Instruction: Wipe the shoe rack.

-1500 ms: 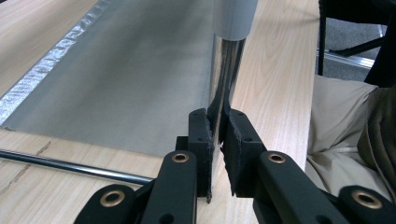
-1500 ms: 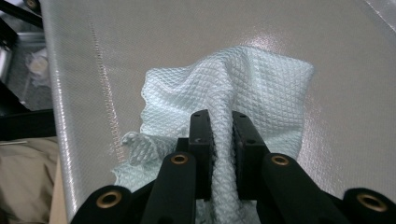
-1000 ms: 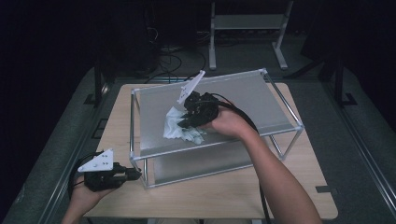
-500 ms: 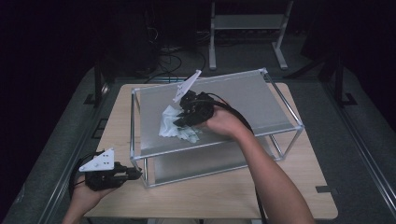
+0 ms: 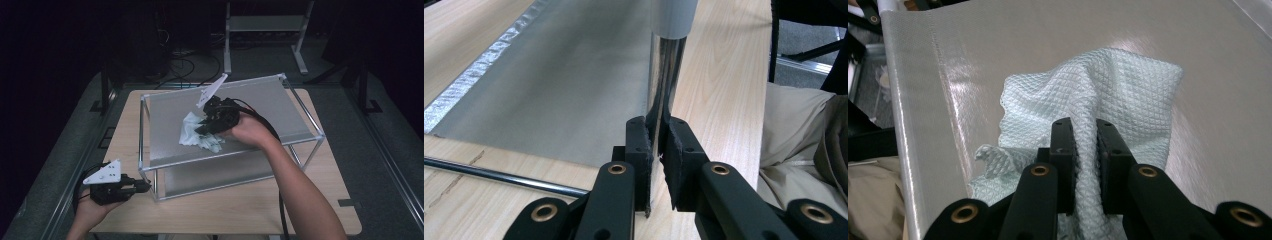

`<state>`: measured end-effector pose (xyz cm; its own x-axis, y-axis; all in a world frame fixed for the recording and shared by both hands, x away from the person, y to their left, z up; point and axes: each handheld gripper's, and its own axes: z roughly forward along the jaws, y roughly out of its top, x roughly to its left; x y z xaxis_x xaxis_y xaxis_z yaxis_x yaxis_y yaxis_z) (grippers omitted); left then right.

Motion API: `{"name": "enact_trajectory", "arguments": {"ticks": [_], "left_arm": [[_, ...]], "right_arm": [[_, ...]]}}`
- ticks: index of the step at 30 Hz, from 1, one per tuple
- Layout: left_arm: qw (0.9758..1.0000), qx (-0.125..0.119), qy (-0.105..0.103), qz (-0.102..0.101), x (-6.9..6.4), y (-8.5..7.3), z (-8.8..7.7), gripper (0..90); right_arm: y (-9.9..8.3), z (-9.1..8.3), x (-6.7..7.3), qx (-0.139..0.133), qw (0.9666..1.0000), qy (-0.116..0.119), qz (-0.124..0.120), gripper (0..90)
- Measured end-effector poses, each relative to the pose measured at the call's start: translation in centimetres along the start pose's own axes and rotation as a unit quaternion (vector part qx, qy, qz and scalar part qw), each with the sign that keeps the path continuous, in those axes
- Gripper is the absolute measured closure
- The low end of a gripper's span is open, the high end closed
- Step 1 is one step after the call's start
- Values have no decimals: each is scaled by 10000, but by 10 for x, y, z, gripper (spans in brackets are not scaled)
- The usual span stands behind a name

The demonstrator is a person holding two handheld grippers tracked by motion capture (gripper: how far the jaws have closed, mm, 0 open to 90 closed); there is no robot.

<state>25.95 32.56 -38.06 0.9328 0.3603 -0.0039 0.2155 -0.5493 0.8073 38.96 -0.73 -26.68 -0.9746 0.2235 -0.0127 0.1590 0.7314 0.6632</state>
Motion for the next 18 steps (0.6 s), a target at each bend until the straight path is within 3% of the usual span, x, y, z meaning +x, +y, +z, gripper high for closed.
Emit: {"name": "enact_trajectory", "arguments": {"ticks": [5, 8, 14, 16, 18], "left_arm": [[10000, 4, 16, -6, 0, 0, -1, 814], [10000, 22, 11, -1, 0, 1, 1, 814], [10000, -15, 33, -34, 1, -2, -1, 814], [10000, -22, 53, -38, 1, -3, -3, 814], [10000, -44, 55, -49, 1, -4, -3, 814]], "right_arm": [[-7, -4, -1, -55, 9999, 125, -14, 801], [-15, -12, -4, -6, 10000, 32, 37, 801], [-6, -3, 4, -10, 9998, 137, -133, 801], [-7, -7, 2, 43, 9997, 176, -143, 801], [-14, -13, -1, 126, 9998, 72, -127, 802]]}}
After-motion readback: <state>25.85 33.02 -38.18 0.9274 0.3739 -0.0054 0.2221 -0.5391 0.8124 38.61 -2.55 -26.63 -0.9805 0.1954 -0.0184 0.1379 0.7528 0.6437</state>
